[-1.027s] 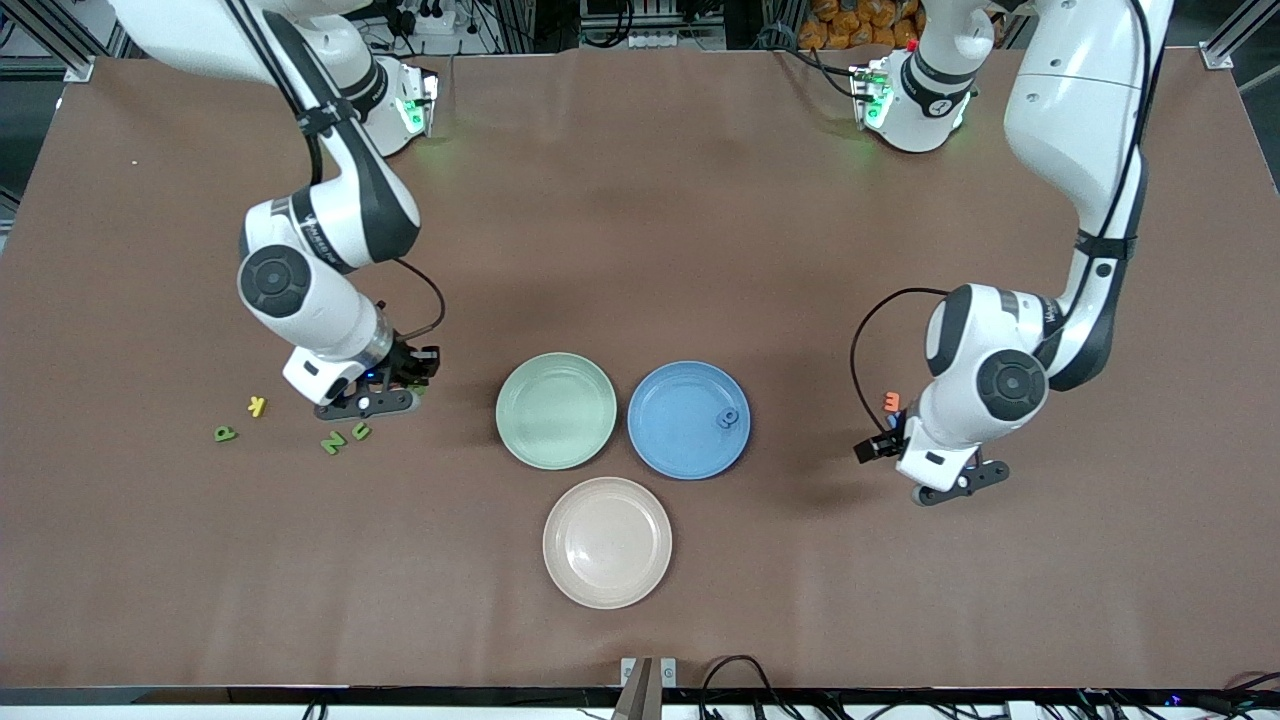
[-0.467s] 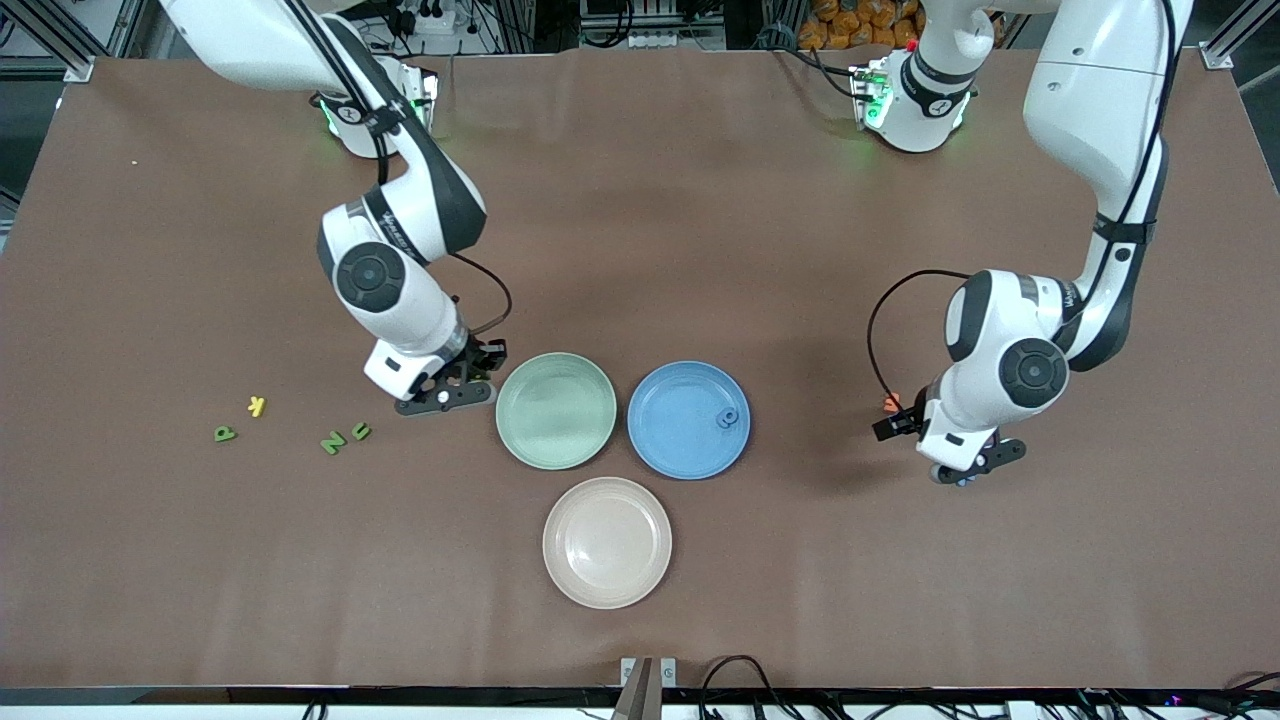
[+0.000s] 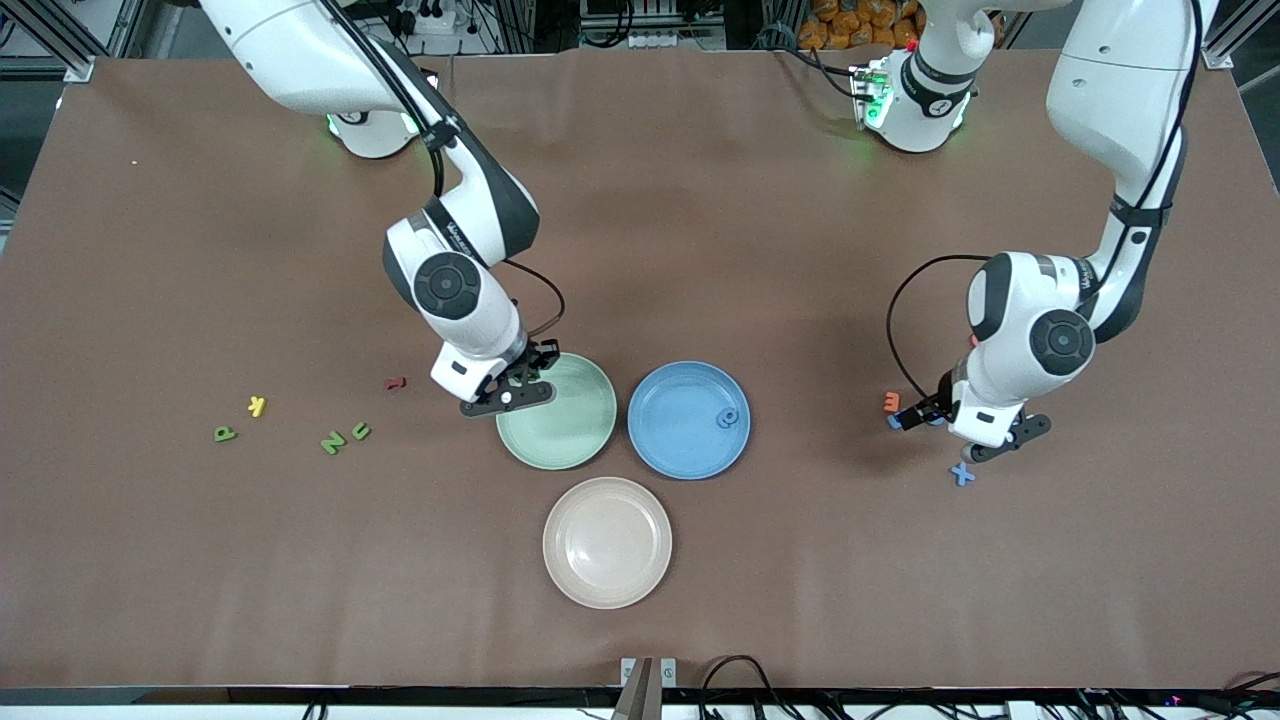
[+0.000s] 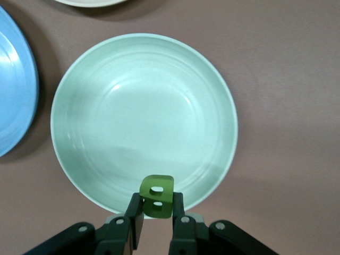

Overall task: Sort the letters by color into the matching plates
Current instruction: 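Carry the green B to the green plate while the left gripper returns, then release B on the green plate while the left gripper reaches the blue m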

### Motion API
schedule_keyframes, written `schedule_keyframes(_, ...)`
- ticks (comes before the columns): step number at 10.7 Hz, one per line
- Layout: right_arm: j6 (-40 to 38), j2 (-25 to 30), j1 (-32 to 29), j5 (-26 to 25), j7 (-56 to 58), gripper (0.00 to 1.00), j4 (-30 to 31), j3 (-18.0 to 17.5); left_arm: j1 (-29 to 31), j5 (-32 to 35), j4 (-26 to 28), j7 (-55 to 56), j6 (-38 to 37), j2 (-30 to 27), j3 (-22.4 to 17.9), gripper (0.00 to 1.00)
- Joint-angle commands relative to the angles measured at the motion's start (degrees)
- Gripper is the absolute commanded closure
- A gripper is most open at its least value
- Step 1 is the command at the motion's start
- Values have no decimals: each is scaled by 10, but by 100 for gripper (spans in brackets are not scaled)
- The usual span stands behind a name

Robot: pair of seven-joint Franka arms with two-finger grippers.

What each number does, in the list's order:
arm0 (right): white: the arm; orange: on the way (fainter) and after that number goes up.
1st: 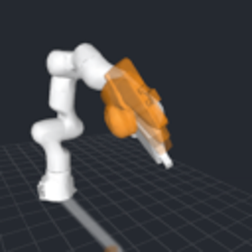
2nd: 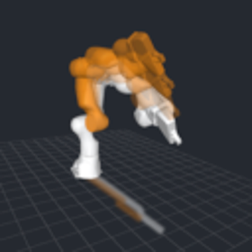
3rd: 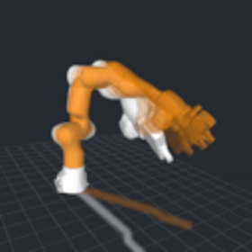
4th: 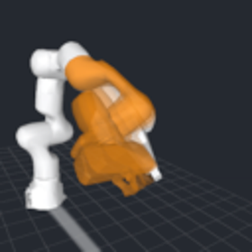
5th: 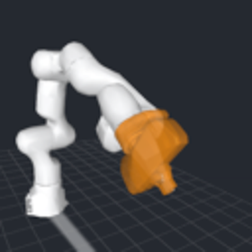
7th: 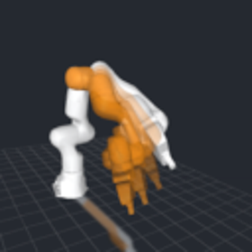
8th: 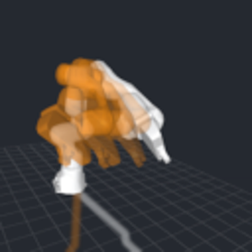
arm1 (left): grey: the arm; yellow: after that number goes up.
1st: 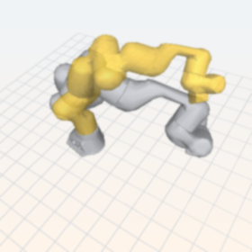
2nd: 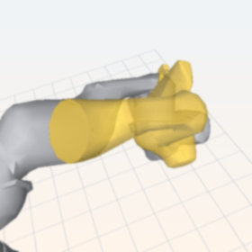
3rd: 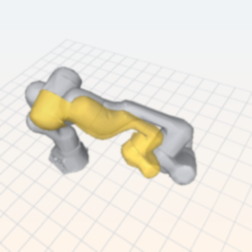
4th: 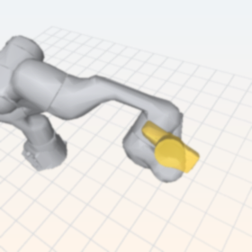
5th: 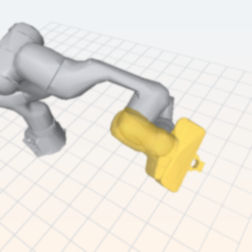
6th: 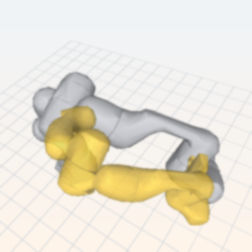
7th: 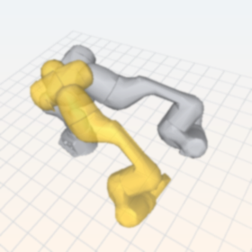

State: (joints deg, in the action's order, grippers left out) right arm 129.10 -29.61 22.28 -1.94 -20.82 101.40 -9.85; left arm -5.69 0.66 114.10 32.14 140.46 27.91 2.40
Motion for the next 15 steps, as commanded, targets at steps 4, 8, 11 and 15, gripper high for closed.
schedule_keyframes(4, -14, -55, 22, -4, -16, 0, -62, 12, -20, 7, 22, 78, 62, 13, 12, 0)
schedule_keyframes(8, -39, -38, -2, -5, 16, 0, -61, 28, -20, 7, 20, 78, 82, 25, 12, 0)
schedule_keyframes(11, -60, -20, -60, -5, 55, 0, -61, 33, -19, 7, 19, 78, 99, 40, 12, 0)
schedule_keyframes(15, -81, -4, -150, -5, 66, 0, -61, 33, -15, 12, 19, 77, 98, 42, 9, 14)
